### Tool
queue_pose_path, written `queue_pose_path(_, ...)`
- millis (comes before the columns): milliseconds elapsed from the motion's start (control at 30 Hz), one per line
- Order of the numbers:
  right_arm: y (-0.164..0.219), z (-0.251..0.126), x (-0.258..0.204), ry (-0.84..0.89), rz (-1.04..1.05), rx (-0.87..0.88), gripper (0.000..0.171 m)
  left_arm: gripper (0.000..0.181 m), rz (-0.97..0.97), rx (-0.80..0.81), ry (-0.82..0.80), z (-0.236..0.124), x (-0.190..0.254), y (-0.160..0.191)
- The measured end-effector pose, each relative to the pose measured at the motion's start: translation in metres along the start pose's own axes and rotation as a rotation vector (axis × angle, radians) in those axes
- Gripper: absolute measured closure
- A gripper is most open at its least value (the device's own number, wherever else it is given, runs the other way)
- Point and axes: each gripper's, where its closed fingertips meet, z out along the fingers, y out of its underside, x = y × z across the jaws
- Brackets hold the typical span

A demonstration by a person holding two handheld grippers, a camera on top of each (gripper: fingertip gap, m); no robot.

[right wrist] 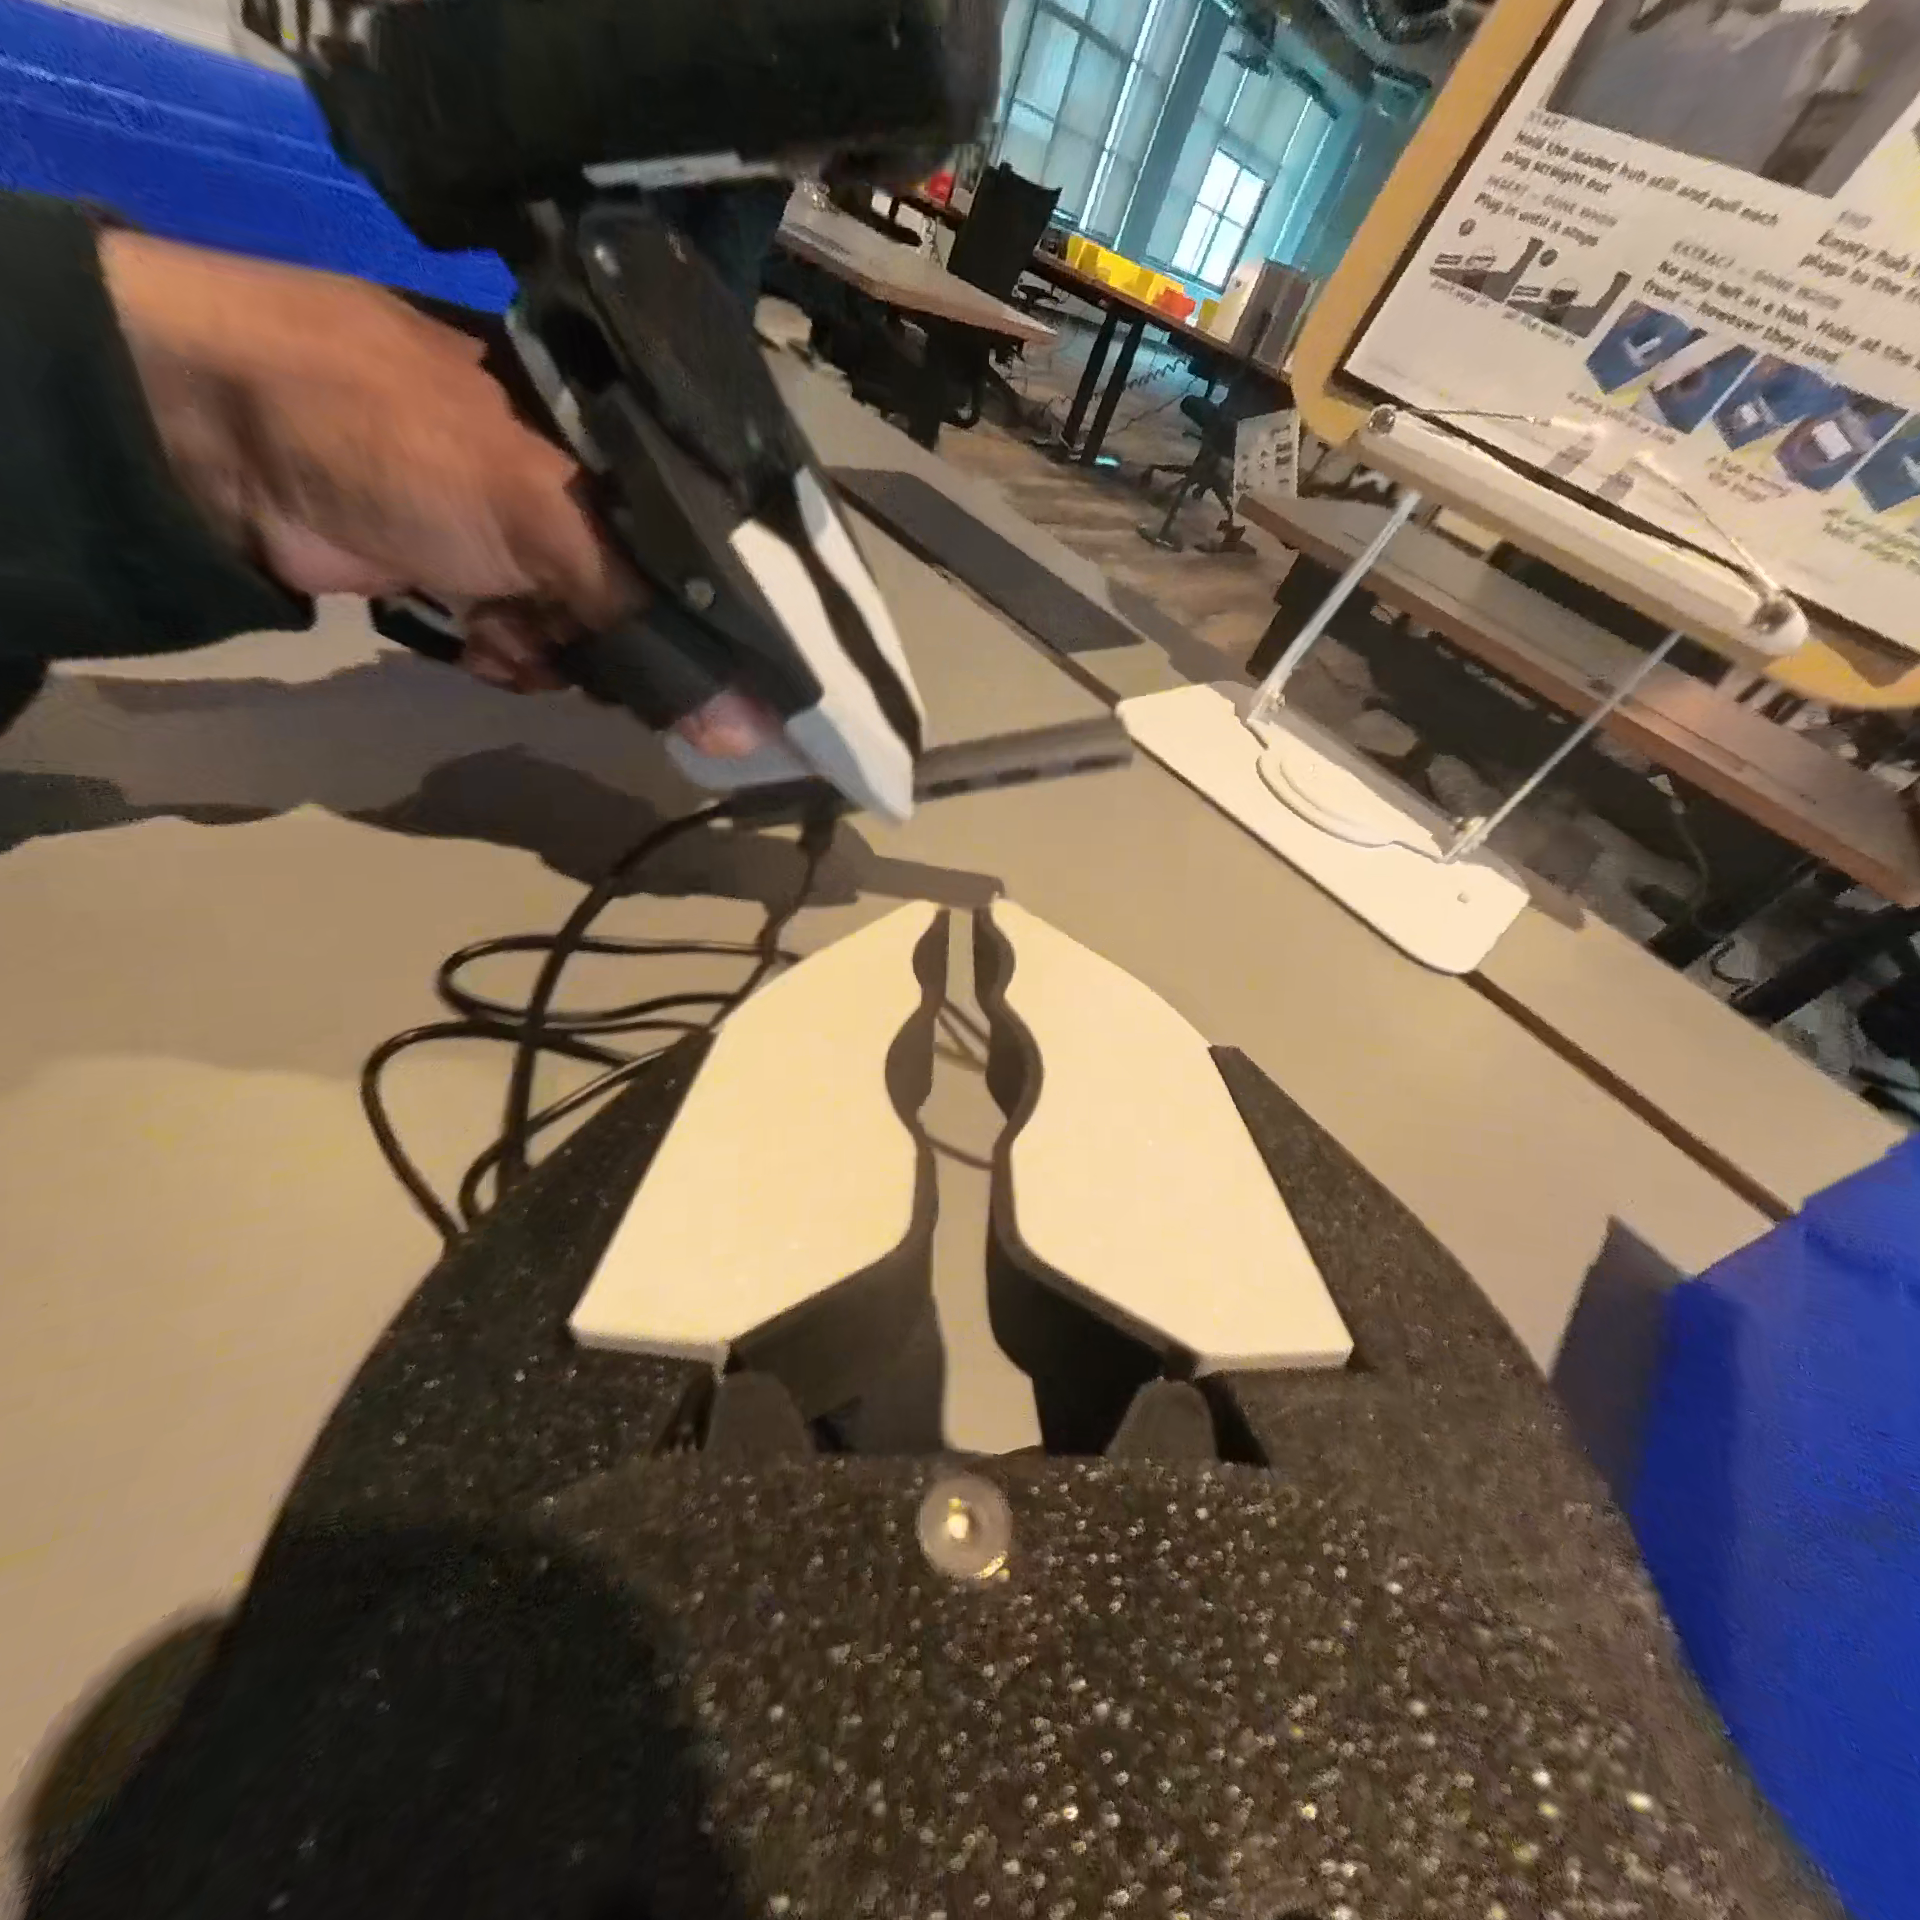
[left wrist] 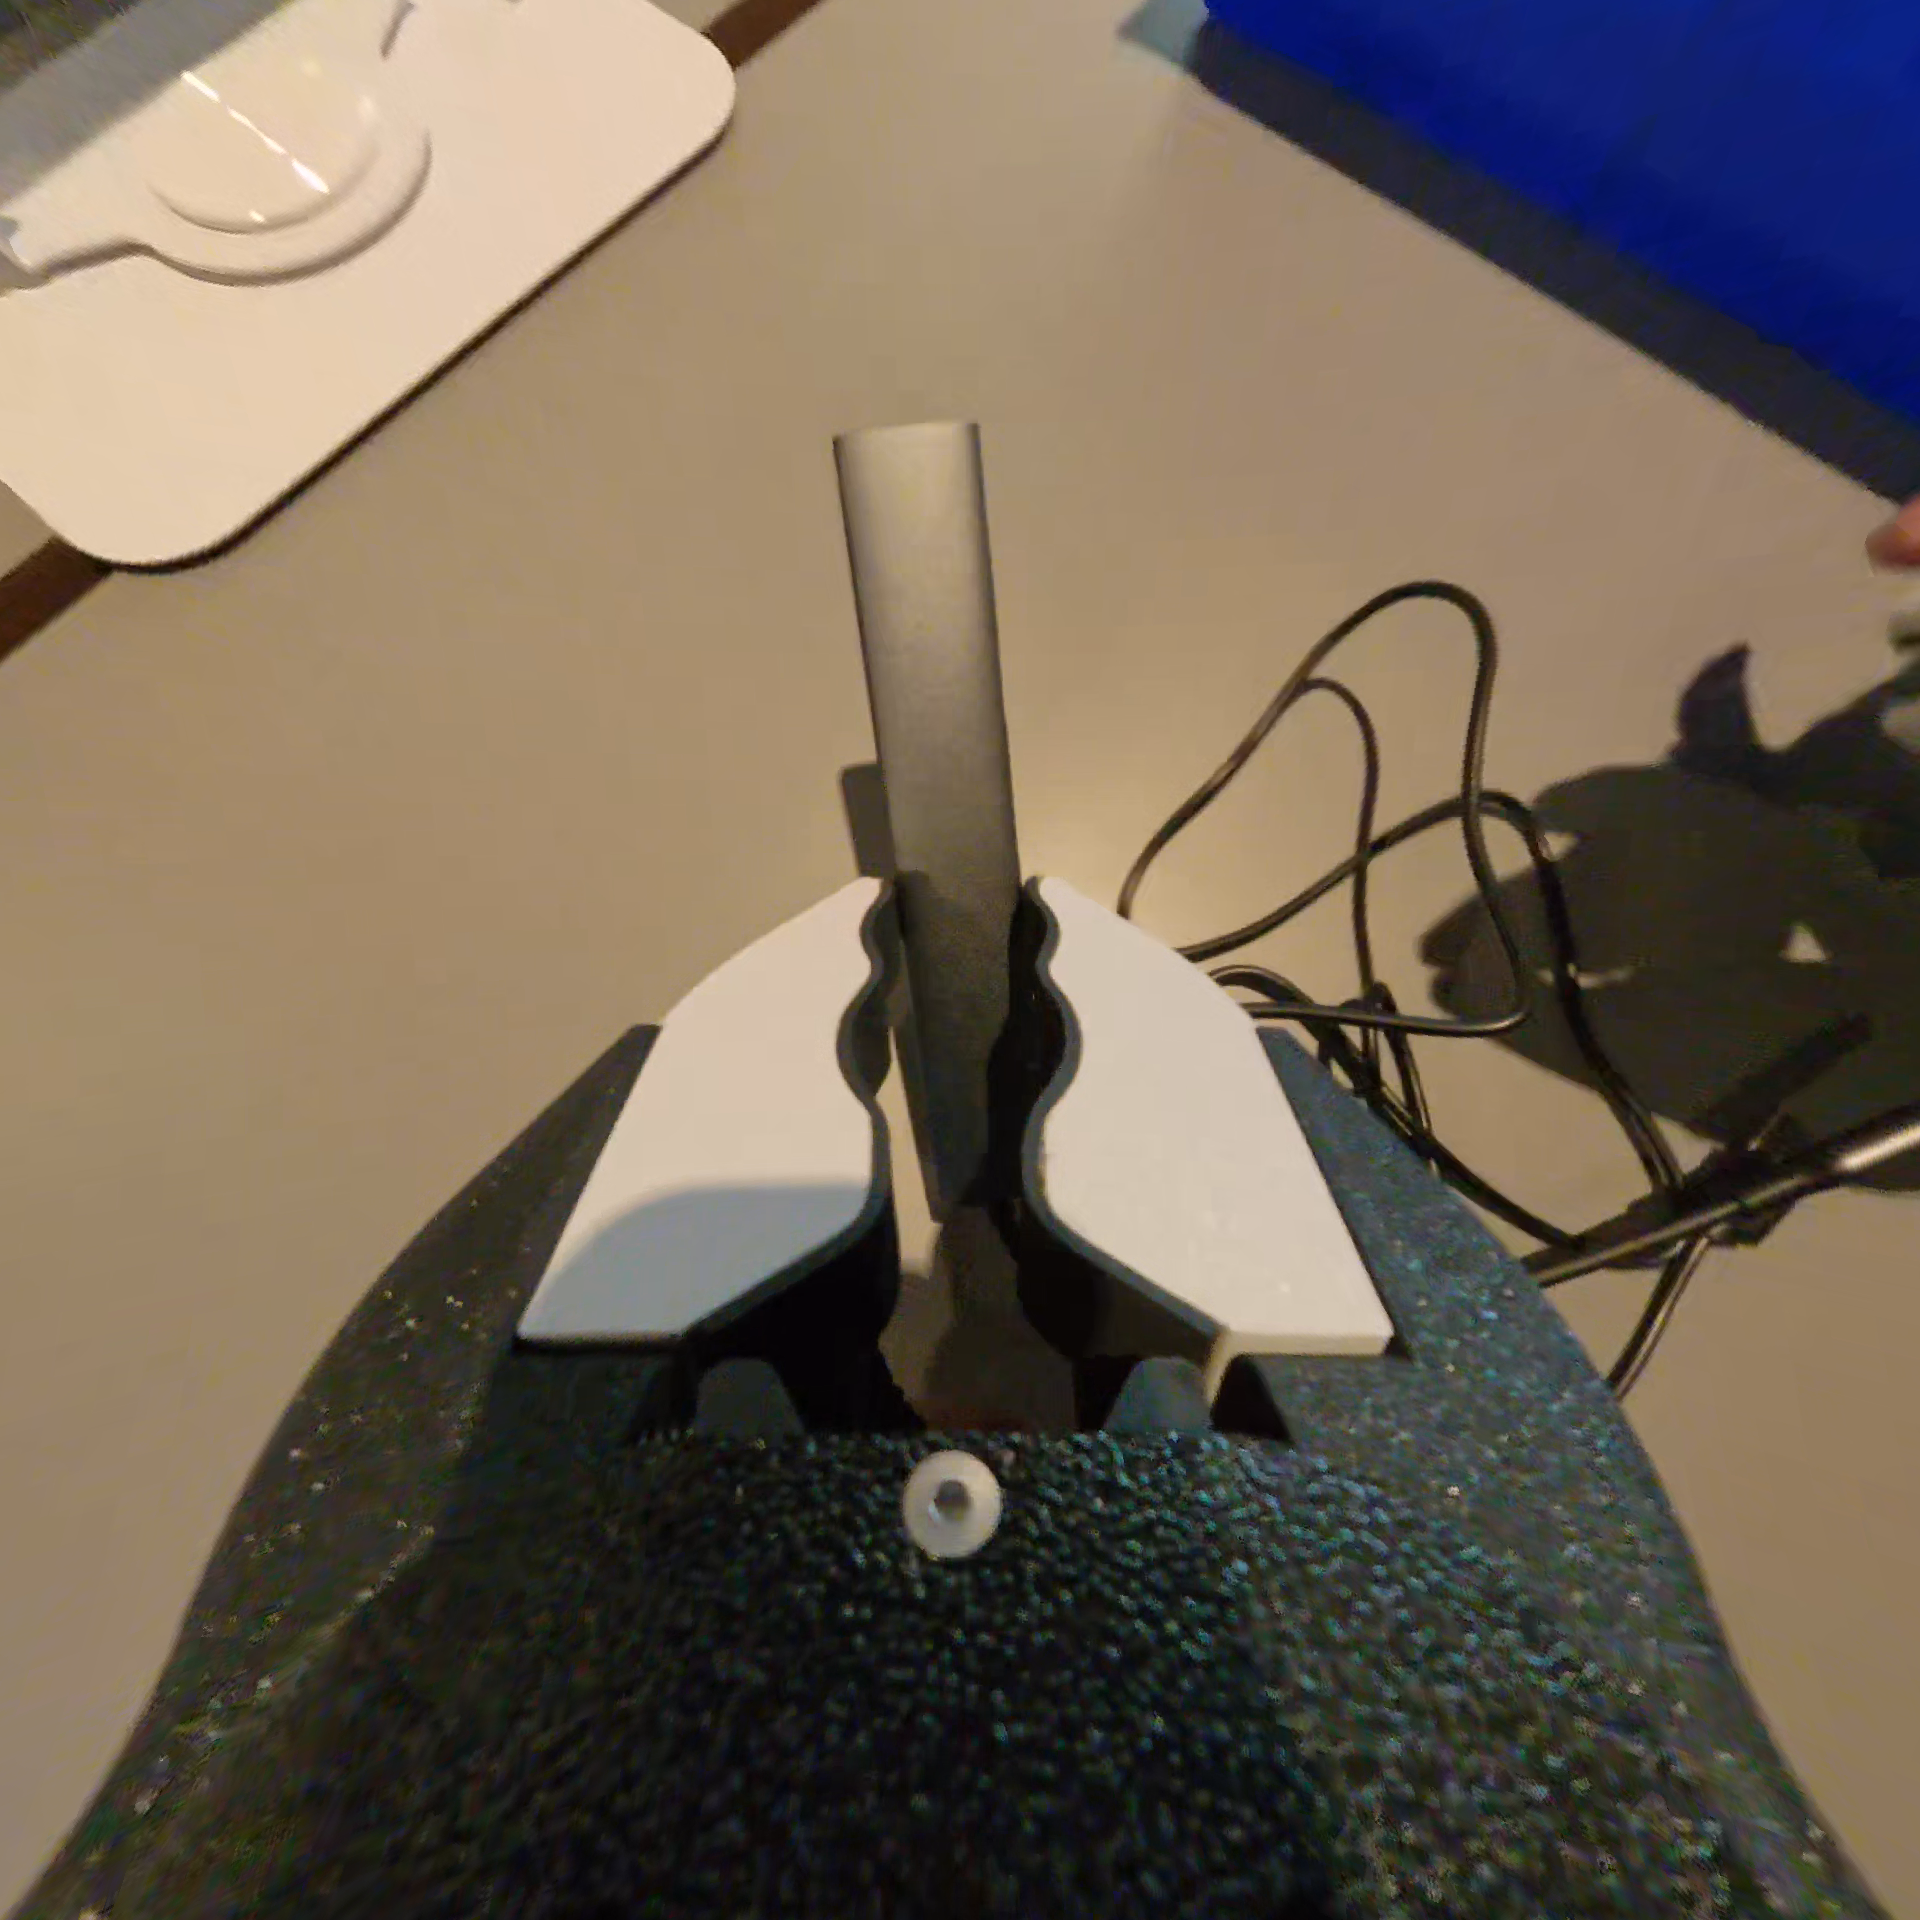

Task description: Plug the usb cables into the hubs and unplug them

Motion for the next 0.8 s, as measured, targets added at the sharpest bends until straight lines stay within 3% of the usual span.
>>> queue_pose_path(133, -0.001, 0.024, 0.012, -0.006, -0.001, -0.098, 0.163, 0.159, 0.035, -0.006, 0.048, 0.007, 0.009, 0.011)
queue_pose_path(267, 0.017, 0.044, 0.017, -0.094, 0.265, -0.186, 0.151, 0.16, 0.079, 0.054, 0.07, 0.008, 0.015, 0.005)
queue_pose_path(367, 0.023, 0.047, 0.015, -0.184, 0.509, -0.165, 0.145, 0.16, 0.141, 0.096, 0.089, 0.008, 0.025, -0.001)
queue_pose_path(500, 0.028, 0.045, 0.017, -0.241, 0.686, -0.146, 0.144, 0.16, 0.194, 0.166, 0.124, 0.005, 0.039, -0.013)
queue_pose_path(800, 0.011, 0.042, 0.013, -0.393, 0.898, -0.014, 0.15, 0.159, 0.239, 0.228, 0.177, -0.004, 0.058, -0.025)
